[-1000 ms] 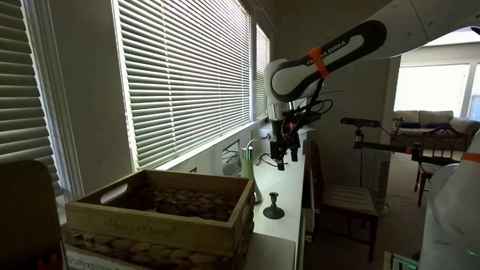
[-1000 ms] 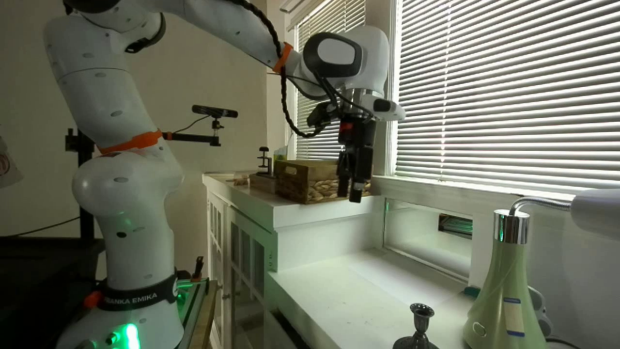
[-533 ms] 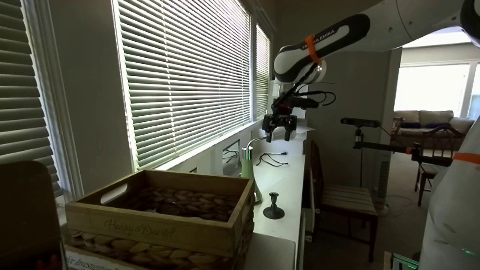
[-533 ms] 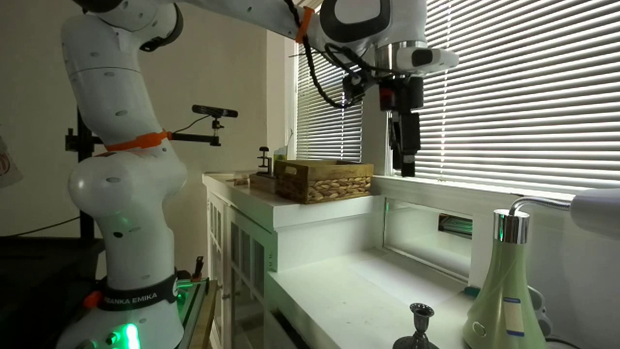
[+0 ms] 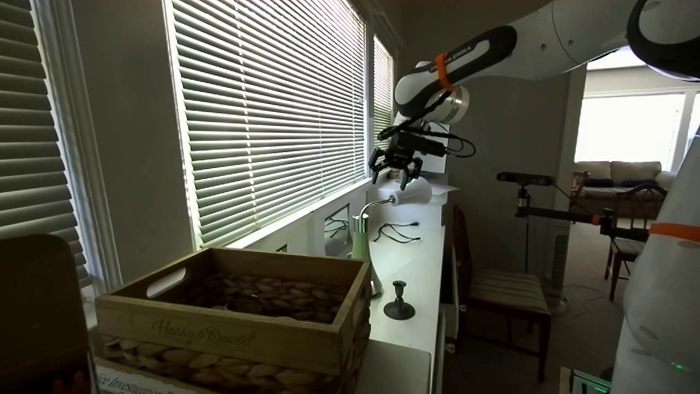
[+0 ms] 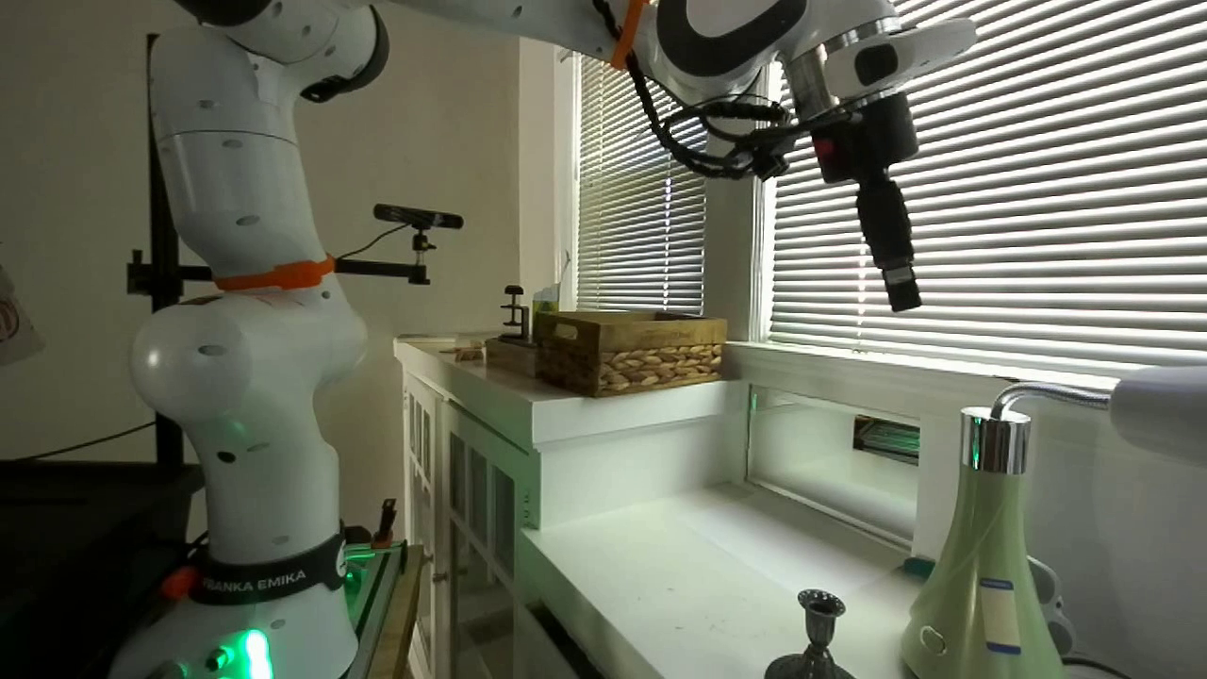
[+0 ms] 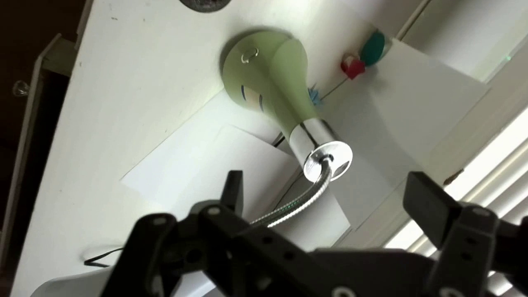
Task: Straighten the lamp
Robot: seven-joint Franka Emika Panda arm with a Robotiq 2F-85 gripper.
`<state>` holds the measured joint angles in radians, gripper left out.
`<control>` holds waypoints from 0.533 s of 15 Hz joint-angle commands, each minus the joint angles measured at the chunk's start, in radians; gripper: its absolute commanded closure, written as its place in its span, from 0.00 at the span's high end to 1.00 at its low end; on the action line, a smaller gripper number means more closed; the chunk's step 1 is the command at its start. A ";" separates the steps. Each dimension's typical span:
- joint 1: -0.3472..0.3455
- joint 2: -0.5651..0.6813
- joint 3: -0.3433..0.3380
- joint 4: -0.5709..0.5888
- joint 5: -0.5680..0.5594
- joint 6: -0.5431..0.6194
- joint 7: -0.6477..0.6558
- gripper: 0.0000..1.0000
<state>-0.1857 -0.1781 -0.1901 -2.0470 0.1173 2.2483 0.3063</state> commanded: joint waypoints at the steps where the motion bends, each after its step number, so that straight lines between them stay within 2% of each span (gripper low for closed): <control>1: -0.026 0.056 -0.004 0.014 0.041 0.122 0.122 1.00; 6: -0.051 0.107 -0.018 0.011 0.090 0.202 0.302 1.00; 7: -0.054 0.114 -0.022 0.012 0.106 0.194 0.334 1.00; 8: -0.049 0.122 -0.031 0.023 0.165 0.126 0.315 1.00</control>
<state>-0.2331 -0.0868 -0.2103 -2.0447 0.1848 2.4304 0.5833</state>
